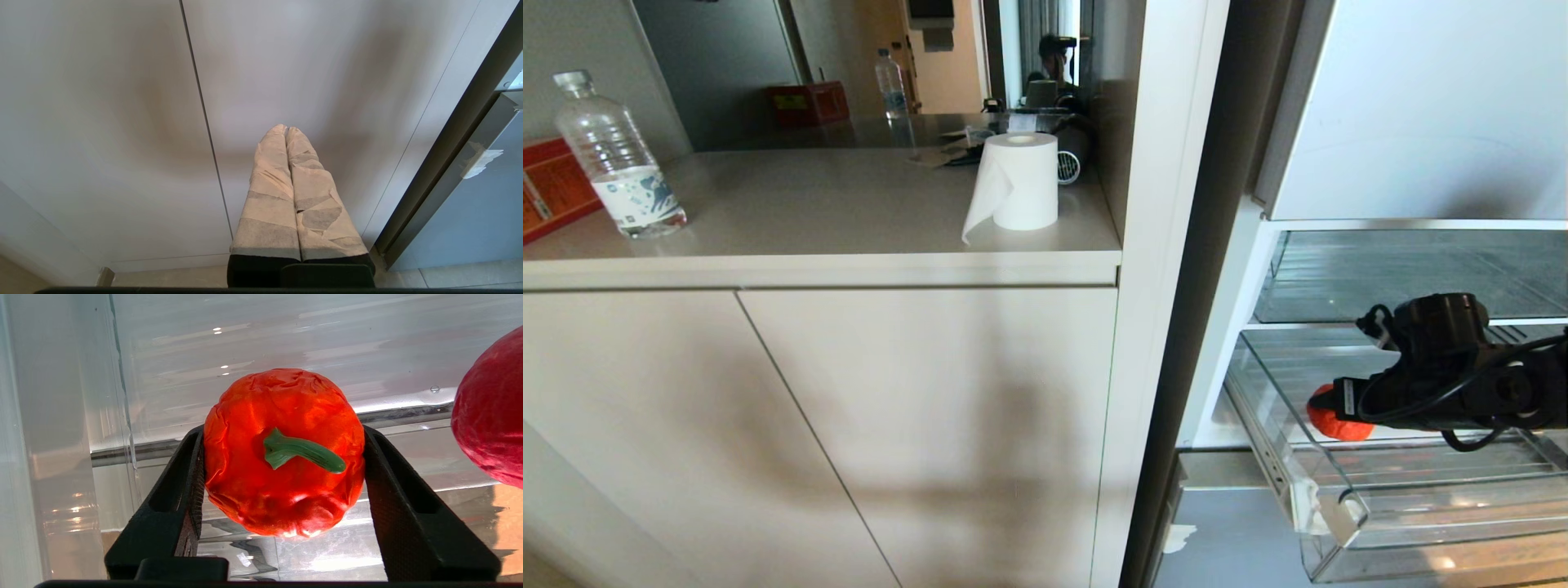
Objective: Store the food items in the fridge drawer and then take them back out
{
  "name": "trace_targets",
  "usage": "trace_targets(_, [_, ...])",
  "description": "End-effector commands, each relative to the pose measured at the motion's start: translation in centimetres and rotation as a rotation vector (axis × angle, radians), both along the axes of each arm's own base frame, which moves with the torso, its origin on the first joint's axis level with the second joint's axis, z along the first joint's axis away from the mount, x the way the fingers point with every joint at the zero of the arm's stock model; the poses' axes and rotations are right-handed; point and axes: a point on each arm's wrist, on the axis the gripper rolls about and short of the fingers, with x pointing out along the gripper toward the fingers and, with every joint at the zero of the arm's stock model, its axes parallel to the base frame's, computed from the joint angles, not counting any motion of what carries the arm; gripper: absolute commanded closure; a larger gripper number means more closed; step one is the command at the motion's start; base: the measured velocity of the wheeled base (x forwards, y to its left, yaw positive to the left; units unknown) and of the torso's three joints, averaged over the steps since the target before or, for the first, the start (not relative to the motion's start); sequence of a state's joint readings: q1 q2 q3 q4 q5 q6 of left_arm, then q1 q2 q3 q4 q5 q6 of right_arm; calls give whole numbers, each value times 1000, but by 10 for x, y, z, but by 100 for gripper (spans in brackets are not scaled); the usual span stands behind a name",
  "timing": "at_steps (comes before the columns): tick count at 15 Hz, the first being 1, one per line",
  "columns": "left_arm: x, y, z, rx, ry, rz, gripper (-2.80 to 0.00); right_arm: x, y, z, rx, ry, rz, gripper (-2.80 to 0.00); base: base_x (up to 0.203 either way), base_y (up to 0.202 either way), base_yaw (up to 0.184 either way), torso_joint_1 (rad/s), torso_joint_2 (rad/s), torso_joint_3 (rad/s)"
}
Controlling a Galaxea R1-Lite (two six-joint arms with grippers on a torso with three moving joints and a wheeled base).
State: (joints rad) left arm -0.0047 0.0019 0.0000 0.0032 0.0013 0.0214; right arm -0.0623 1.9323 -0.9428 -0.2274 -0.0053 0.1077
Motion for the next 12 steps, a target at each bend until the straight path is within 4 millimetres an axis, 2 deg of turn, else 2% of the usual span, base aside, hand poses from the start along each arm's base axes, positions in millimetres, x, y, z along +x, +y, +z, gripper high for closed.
trace_targets(1, [0, 0, 0, 0, 1, 0, 0, -3, 0, 6, 0, -17, 0, 0, 0, 0, 0, 0, 0, 0])
trace_targets(4, [0, 0, 0, 0, 1, 0, 0, -22, 3, 30, -4, -79, 6, 0, 0, 0, 0, 0, 0, 0])
trace_targets(7, [0, 0, 0, 0, 1, 0, 0, -56, 7, 62, -13, -172, 16, 0, 0, 0, 0, 0, 0, 0])
trace_targets(10, [0, 0, 0, 0, 1, 0, 0, -102, 11, 90, -20, -270, 27, 0, 0, 0, 0, 0, 0, 0])
trace_targets(12, [0, 0, 0, 0, 1, 0, 0, -142, 13, 109, -25, -333, 30, 0, 0, 0, 0, 0, 0, 0])
